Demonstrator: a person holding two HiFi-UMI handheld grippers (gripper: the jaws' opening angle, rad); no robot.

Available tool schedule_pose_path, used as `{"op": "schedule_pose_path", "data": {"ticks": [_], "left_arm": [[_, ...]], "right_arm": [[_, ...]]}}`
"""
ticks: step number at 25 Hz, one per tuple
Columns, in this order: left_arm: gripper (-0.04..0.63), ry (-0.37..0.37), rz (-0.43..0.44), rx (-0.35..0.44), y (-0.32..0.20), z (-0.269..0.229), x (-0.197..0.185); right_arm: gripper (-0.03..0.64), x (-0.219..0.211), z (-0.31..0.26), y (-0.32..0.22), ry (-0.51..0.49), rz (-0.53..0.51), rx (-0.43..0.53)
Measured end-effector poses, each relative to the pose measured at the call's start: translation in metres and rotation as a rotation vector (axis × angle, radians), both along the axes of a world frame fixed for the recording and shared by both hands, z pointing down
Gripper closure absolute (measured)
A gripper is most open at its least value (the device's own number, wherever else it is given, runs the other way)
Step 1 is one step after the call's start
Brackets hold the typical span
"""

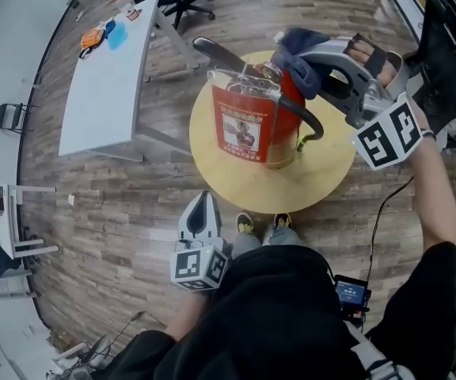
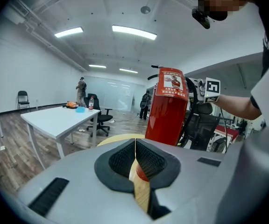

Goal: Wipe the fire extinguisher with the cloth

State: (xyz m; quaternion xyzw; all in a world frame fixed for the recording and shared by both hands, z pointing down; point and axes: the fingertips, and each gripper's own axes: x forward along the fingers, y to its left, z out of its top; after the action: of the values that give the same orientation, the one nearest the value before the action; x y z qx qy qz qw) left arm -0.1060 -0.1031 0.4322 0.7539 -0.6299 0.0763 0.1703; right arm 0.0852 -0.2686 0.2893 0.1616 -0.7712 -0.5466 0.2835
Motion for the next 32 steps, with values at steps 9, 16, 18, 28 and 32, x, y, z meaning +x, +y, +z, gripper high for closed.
{"op": "schedule_pose_path", "data": {"ticks": [9,16,18,28,32], "left_arm": [[0.572,0.0,0.009,-0.006,0.004,0.002,0.004],[0.572,-0.041,-0.068,-0.096,0.023,0.021,-0.021],[0.572,-0.056,-0.079,-0.119,0.025,0.026,-0.022],[0.572,-0.103,-0.06,-0.166,0.016,0.031,-0.01],[0.572,-0.119,-0.063,-0.176,0.017,0.032,-0.007]], "right_arm": [[0.486,-0.025,0.021,-0.028,0.074,-0.088,-0.08],[0.486,-0.032,0.125,-0.034,0.163,-0.15,-0.27],[0.486,-0.036,0.165,-0.036,0.199,-0.161,-0.329],[0.488,-0.021,0.276,-0.025,0.239,-0.171,-0.618],[0.489,-0.002,0.331,-0.004,0.261,-0.147,-0.787]]}}
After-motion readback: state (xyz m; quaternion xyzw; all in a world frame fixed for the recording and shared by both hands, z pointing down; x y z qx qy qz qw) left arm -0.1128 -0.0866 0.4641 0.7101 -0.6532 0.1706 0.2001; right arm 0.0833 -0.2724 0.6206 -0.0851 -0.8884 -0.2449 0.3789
